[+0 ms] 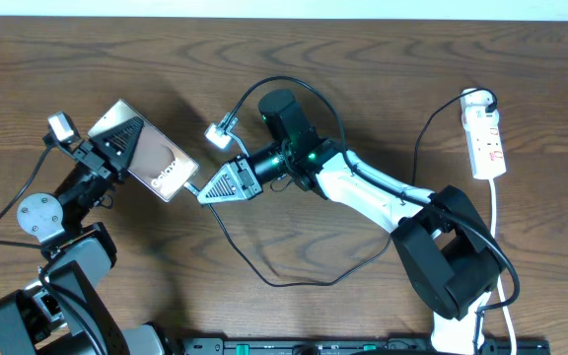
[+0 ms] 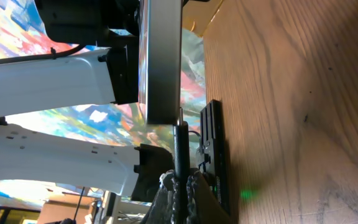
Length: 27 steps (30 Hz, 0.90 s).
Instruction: Plug charger to phone and switch on socket
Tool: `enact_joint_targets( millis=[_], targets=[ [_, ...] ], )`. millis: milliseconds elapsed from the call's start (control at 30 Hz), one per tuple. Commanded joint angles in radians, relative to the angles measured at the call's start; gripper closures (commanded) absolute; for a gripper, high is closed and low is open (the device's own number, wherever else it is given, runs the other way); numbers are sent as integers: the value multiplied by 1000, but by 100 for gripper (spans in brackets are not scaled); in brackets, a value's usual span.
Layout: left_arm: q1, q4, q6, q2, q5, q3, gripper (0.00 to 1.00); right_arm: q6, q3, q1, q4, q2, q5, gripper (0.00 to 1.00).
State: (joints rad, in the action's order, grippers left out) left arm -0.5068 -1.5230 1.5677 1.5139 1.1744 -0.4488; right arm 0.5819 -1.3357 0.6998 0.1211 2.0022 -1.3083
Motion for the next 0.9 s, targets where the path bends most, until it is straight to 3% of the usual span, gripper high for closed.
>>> enact_joint_targets(
  millis=[0,867],
  targets=[
    [2,-20,5,-11,-60,0,92,5,-11,2,3,-12,-15,99],
    [2,-21,-15,-11,4,0,93,9,-11,-6,59,-12,-70,99]
  ],
)
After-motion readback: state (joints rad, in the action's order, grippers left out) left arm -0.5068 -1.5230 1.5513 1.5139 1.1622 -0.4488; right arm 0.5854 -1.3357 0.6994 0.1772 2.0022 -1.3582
